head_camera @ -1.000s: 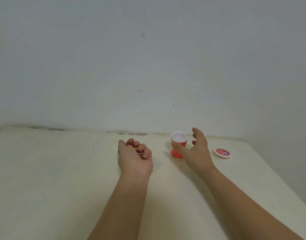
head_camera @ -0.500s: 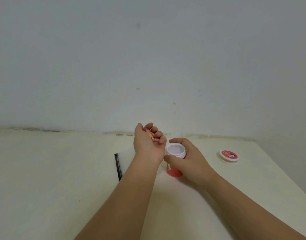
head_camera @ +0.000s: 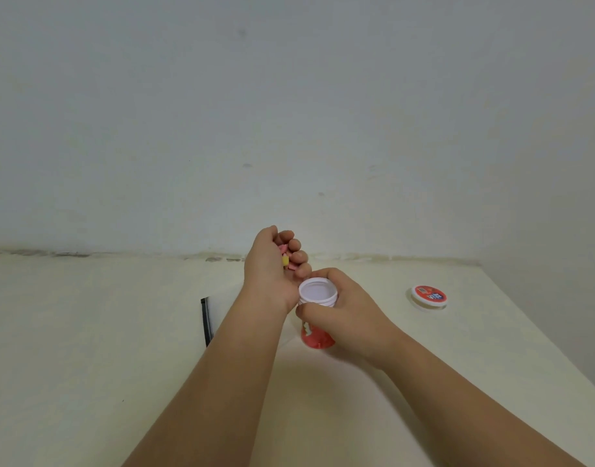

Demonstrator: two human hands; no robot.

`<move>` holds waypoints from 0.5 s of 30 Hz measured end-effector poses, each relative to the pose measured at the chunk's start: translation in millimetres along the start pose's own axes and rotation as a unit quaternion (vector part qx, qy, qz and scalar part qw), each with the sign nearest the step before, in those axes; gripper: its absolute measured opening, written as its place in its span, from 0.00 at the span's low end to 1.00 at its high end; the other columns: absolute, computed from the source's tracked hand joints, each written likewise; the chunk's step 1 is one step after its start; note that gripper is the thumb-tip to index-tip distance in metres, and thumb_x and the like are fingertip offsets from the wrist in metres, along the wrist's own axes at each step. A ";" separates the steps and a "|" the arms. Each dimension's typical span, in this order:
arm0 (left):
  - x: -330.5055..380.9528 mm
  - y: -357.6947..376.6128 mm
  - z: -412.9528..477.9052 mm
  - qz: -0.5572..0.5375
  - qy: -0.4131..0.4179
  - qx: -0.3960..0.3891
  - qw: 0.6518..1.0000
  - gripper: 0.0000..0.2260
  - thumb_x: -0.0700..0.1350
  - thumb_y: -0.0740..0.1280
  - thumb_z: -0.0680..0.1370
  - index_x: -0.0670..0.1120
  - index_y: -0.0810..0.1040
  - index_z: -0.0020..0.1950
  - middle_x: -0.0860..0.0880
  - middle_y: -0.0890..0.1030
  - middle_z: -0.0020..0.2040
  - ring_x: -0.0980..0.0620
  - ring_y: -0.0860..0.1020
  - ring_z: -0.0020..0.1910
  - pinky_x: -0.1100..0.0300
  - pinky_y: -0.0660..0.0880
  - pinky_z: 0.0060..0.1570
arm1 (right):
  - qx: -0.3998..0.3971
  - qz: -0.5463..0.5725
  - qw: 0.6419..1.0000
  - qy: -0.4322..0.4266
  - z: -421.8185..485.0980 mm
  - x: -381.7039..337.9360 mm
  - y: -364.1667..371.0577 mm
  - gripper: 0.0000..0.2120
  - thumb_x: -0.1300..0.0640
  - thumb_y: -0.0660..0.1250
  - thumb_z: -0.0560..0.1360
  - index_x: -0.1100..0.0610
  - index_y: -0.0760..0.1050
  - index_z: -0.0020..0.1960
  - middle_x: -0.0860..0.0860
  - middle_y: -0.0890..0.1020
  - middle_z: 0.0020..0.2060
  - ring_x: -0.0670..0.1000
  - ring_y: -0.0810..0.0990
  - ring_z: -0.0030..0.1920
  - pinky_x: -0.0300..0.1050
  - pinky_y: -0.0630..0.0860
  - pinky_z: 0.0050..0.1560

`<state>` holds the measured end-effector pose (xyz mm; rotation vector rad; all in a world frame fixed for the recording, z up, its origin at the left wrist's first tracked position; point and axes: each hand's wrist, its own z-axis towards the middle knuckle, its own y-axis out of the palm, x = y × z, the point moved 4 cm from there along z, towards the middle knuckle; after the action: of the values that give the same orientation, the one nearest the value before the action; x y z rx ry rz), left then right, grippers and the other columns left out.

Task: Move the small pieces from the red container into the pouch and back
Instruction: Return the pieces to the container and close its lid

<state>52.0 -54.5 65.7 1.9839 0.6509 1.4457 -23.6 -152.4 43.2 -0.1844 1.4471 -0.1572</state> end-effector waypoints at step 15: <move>-3.7 9.5 -1.2 0.065 0.043 0.003 0.997 0.13 0.47 0.61 0.78 0.45 0.74 0.36 0.50 0.73 0.27 0.53 0.69 0.22 0.64 0.66 0.22 | 0.014 -0.003 1.000 0.006 1.1 1.2 -1.7 0.13 0.59 0.71 0.71 0.53 0.74 0.53 0.56 0.83 0.48 0.45 0.79 0.34 0.36 0.76 0.32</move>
<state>50.2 -63.5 70.2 2.0105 0.5726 1.6149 -22.4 -154.2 42.6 -0.1657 1.4561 -0.1842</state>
